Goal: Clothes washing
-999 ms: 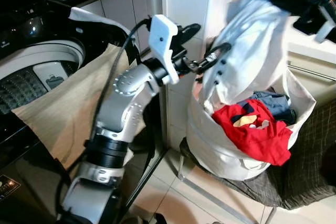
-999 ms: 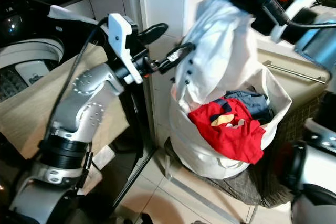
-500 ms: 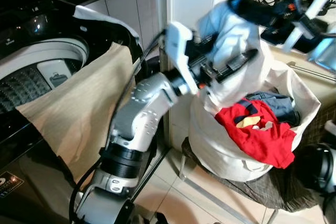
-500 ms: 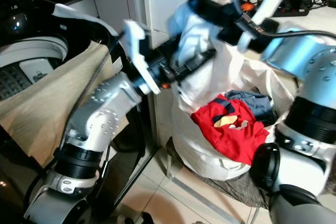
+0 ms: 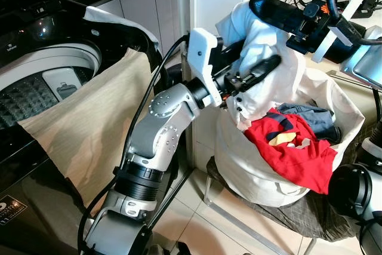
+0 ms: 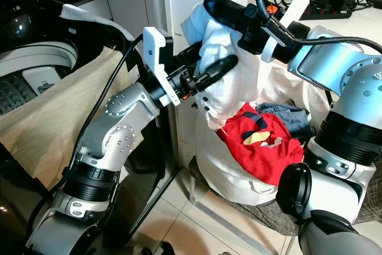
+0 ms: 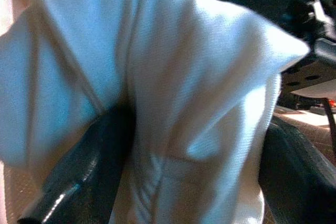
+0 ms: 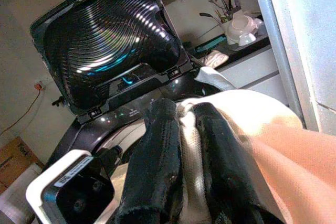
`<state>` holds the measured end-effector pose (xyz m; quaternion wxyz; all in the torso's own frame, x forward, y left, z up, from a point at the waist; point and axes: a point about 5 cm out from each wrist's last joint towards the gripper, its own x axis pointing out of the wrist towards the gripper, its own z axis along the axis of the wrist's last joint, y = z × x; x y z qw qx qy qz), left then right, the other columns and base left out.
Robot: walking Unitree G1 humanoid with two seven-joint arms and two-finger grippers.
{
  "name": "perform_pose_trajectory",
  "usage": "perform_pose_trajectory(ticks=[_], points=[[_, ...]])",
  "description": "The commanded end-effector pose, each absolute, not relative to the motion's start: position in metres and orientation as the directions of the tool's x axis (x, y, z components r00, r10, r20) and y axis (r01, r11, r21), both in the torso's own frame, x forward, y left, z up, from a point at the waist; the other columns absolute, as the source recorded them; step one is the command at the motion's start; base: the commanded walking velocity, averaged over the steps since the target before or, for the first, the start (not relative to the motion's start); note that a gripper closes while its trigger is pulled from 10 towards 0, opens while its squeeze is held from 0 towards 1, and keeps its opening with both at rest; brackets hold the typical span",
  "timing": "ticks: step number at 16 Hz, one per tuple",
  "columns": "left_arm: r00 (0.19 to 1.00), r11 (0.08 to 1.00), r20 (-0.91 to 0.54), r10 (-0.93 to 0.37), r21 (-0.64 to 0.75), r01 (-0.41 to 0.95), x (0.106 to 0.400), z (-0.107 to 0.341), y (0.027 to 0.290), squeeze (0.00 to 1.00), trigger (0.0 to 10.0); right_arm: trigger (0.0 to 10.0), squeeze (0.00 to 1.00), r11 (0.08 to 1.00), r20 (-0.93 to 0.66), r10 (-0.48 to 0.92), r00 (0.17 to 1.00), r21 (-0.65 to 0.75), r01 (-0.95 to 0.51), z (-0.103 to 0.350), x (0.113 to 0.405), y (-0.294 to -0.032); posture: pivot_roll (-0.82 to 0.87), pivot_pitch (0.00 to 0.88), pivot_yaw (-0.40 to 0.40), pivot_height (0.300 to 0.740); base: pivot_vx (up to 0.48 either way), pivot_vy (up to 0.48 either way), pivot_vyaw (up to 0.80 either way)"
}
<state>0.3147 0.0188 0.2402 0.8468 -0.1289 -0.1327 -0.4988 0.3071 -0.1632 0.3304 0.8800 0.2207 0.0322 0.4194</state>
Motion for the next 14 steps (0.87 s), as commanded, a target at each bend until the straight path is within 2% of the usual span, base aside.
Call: perform_pose_trajectory(ticks=[1,14], points=[[0.467,0.475,0.355,-0.81,-0.07,0.877,0.3162,0.2442,0.0184,0.0,0.0,0.0,0.0,0.528,0.158,0.768,0.621,0.391,-0.753,0.3373,0.3014,-0.1602,-0.11,0.0,0.046,0.74,0.0,0.0,0.0],[0.439,0.438,0.367,-0.82,-0.089,0.894,0.3144,0.2454,0.0188,0.0,0.0,0.0,0.0,0.559,0.129,0.751,0.647,0.396,-0.728,0.332,0.3018,-0.1599,-0.11,0.0,0.046,0.74,0.0,0.0,0.0]])
